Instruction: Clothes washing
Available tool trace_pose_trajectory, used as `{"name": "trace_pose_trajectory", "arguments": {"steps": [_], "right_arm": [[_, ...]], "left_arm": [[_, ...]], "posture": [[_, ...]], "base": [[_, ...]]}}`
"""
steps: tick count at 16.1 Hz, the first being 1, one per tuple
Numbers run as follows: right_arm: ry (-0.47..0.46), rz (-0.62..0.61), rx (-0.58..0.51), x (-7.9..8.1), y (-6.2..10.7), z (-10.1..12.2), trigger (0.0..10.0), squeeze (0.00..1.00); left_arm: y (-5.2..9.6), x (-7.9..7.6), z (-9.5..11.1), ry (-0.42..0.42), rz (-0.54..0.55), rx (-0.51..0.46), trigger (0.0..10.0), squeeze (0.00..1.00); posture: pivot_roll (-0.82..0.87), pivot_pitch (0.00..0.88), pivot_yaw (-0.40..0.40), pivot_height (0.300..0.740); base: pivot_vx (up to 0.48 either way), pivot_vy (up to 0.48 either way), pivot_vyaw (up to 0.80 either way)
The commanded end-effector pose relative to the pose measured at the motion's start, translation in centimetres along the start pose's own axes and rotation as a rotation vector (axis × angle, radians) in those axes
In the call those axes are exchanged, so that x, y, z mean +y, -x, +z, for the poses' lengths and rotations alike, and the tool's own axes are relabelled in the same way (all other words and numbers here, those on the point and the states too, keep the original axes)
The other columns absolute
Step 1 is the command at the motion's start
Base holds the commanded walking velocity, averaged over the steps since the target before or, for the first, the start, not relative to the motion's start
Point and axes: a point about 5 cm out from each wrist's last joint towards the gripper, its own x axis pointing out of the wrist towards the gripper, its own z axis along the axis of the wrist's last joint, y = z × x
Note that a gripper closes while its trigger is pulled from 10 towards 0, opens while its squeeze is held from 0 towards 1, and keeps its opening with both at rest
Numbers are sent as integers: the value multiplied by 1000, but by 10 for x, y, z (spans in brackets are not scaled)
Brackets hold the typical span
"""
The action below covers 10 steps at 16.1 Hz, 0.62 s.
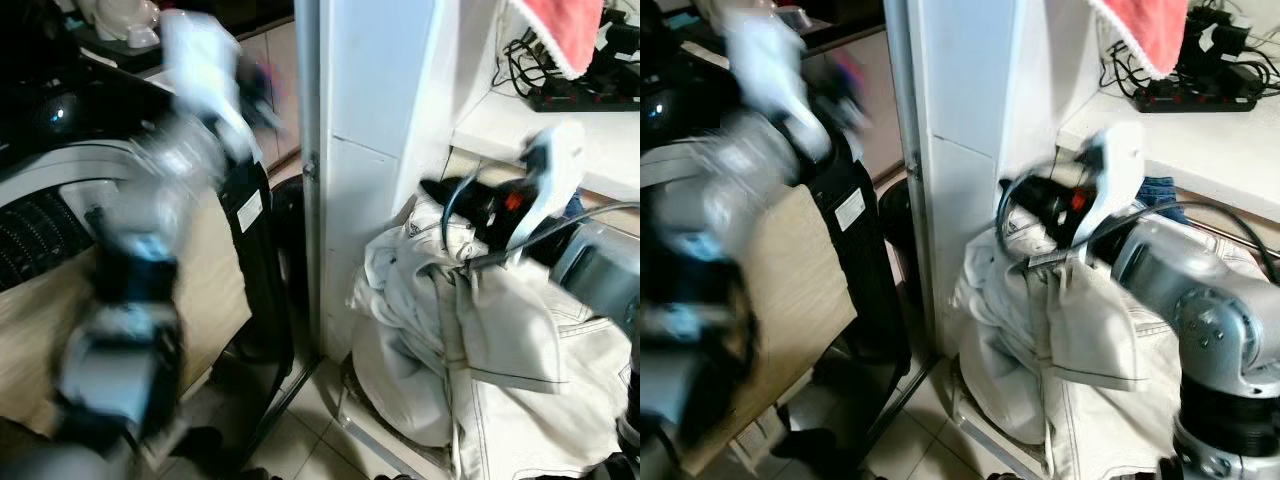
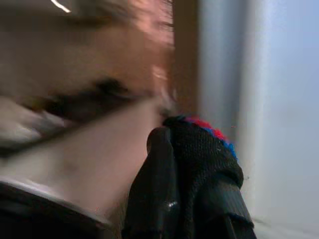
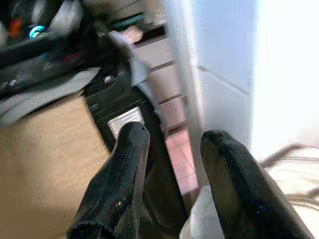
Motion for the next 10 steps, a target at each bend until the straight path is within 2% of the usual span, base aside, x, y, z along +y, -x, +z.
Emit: {"name": "trace_pose_trajectory", "arguments": {"steps": [1, 2, 3, 4, 5, 6, 7, 8, 9, 10], "right_arm": [[82, 109, -12, 20, -1, 7, 10000, 0], [108, 166, -7, 30, -3, 8, 10000, 0], [130, 193, 0, 35, -4, 7, 10000, 0], [165, 228, 18, 43, -8, 5, 10000, 0], [173, 238, 25, 46, -9, 4, 10000, 0], [184, 246, 38, 49, -12, 1, 10000, 0], [199, 253, 53, 51, -12, -2, 10000, 0], [214, 266, 66, 55, -12, -5, 10000, 0], [225, 274, 77, 56, -11, -8, 10000, 0], [230, 273, 84, 56, -11, -10, 10000, 0]], "left_arm": [[-4, 34, 10, -158, 165, -23, 0, 0], [-4, 55, 20, -282, 255, -32, 0, 0], [-5, 66, 22, -359, 282, -5, 0, 0], [-5, 82, 18, -493, 293, 92, 0, 0], [-4, 89, 11, -540, 276, 171, 0, 0], [1, 101, 0, -643, 279, 301, 4784, 0], [7, 112, -7, -694, 291, 396, 10000, 0], [15, 125, -16, -679, 305, 482, 10000, 0], [24, 135, -31, -665, 290, 592, 10000, 1000], [30, 141, -39, -678, 281, 654, 10000, 1000]], "posture": [[-43, 0, 38, 740], [-43, 0, 38, 740], [-48, 0, 34, 740], [-54, 0, 33, 740], [-58, 0, 35, 740], [-69, 0, 42, 740], [-76, 0, 49, 740], [-75, 0, 50, 740], [-73, 0, 51, 740], [-72, 0, 52, 740]], "base": [[0, 0, 0], [0, 0, 0], [0, 0, 0], [0, 0, 0], [0, 0, 0], [0, 0, 0], [0, 0, 0], [0, 0, 0], [0, 0, 0], [0, 0, 0]]}}
